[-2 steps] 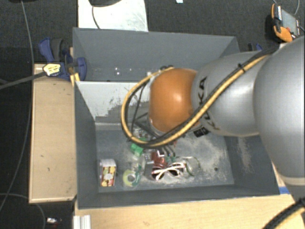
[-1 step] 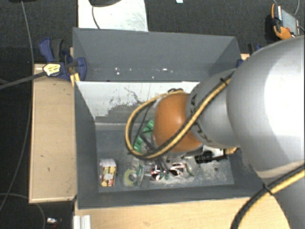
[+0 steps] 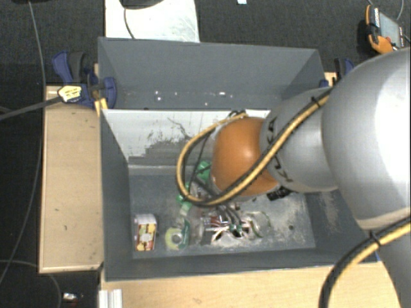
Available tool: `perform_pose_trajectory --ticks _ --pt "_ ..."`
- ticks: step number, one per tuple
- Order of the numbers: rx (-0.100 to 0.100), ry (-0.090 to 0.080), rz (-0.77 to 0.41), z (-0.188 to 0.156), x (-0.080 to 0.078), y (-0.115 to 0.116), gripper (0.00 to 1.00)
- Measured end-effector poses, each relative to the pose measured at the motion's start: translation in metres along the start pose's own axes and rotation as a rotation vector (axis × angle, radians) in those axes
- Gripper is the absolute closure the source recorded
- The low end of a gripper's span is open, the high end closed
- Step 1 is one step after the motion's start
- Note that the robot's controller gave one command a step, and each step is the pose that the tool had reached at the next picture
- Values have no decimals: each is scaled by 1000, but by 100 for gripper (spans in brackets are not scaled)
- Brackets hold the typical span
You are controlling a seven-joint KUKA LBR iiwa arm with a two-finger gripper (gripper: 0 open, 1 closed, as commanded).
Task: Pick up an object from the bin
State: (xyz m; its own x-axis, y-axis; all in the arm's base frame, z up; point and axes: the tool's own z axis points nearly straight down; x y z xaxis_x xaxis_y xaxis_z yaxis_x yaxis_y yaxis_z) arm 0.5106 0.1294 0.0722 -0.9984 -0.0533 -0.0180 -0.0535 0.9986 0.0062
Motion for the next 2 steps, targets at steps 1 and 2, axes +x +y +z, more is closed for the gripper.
perform_pose_trajectory --ticks 1,2 --pt "-2 3 225 -83 18 12 0" --pt "2 5 58 2 -2 -29 0"
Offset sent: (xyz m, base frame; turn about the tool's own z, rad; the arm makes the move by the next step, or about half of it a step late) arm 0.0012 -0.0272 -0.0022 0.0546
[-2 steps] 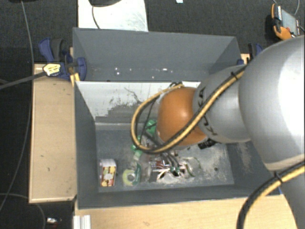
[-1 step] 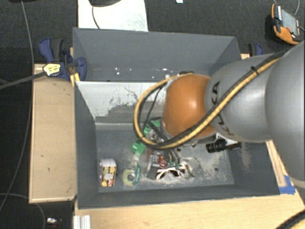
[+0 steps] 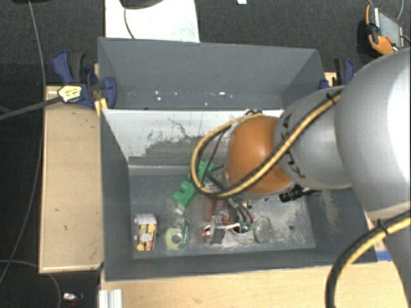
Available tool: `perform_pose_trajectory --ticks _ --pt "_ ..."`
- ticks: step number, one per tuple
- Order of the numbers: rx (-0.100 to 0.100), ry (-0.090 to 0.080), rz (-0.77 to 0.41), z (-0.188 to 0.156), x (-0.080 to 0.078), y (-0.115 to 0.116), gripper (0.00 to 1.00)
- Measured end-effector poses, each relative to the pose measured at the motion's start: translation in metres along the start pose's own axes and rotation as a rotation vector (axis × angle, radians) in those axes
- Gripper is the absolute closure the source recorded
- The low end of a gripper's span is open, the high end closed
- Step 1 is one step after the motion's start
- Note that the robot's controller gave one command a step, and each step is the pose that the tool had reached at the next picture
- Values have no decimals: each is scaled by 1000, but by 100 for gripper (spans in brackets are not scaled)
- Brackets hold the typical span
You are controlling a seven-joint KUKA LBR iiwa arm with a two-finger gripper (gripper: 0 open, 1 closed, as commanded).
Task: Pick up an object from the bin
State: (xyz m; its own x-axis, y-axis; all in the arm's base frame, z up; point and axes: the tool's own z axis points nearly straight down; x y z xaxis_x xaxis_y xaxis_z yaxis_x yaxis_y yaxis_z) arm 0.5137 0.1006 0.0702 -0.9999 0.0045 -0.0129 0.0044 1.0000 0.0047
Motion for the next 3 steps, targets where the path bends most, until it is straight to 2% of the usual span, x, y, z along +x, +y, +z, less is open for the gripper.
perform_pose_trajectory --ticks 1,2,3 --pt "-9 -12 52 -1 26 58 100" --pt "-9 -12 54 -1 26 58 100" --pt "-8 -15 43 -7 19 34 100"
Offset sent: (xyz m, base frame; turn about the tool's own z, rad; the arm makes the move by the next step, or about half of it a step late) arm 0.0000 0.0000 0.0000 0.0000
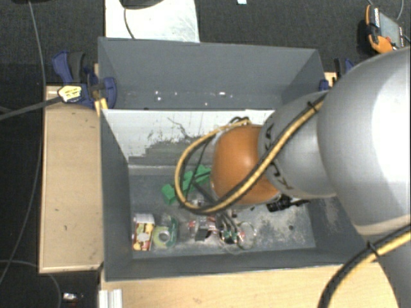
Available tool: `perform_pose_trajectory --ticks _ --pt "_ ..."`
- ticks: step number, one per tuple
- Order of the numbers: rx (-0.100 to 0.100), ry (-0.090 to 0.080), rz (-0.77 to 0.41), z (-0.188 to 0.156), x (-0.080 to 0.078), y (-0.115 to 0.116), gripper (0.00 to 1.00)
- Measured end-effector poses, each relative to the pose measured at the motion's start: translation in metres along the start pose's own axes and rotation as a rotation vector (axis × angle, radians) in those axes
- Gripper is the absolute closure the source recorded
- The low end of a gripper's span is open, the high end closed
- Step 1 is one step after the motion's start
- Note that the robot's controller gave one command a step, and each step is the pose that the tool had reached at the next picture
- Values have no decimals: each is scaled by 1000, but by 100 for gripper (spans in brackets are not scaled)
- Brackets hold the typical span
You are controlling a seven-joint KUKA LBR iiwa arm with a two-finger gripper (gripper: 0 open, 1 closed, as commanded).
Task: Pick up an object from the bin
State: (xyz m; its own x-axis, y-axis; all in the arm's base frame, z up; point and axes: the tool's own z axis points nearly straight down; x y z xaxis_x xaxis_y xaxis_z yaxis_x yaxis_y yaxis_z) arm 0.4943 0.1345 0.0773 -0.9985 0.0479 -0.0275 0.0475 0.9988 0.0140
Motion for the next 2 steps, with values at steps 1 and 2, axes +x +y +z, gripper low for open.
perform_pose_trajectory --ticks 1,2 --pt "-2 4 1 -2 19 -4 100" --pt "-2 0 -64 -17 -31 -63 100"
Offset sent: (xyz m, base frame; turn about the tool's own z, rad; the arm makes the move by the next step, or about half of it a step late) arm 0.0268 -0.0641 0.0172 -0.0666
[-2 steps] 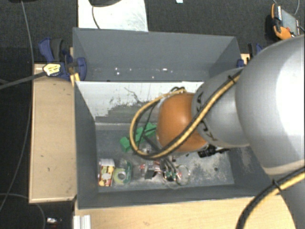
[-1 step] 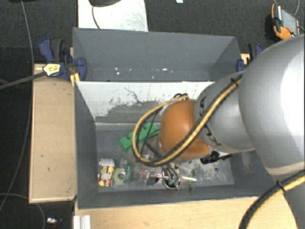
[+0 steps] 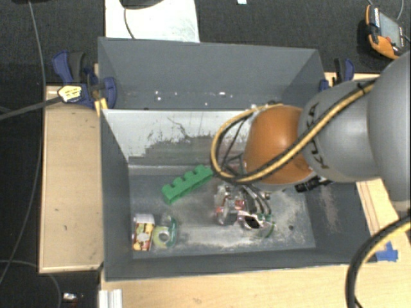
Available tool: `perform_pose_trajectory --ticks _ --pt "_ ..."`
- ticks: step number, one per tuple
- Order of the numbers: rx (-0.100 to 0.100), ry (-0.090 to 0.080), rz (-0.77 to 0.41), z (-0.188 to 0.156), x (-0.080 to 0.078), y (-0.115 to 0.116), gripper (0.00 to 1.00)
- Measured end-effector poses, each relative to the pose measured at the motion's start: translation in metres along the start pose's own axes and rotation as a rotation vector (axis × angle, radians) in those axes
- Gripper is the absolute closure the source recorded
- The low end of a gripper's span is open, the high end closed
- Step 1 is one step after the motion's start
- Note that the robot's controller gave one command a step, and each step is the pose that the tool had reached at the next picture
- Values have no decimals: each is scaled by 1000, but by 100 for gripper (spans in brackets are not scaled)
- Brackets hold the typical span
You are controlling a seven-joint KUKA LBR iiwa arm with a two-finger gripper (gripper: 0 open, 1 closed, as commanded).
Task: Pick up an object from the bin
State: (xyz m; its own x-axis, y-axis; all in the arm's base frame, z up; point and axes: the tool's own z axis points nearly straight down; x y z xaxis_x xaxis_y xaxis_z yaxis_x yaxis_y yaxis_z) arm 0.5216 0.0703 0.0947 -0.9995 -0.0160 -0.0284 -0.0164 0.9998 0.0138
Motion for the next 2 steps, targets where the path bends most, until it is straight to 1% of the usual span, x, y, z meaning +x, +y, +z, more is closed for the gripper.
perform_pose_trajectory --ticks 1,2 --pt "0 0 1 0 0 0 0" --pt "0 0 2 0 0 0 0"
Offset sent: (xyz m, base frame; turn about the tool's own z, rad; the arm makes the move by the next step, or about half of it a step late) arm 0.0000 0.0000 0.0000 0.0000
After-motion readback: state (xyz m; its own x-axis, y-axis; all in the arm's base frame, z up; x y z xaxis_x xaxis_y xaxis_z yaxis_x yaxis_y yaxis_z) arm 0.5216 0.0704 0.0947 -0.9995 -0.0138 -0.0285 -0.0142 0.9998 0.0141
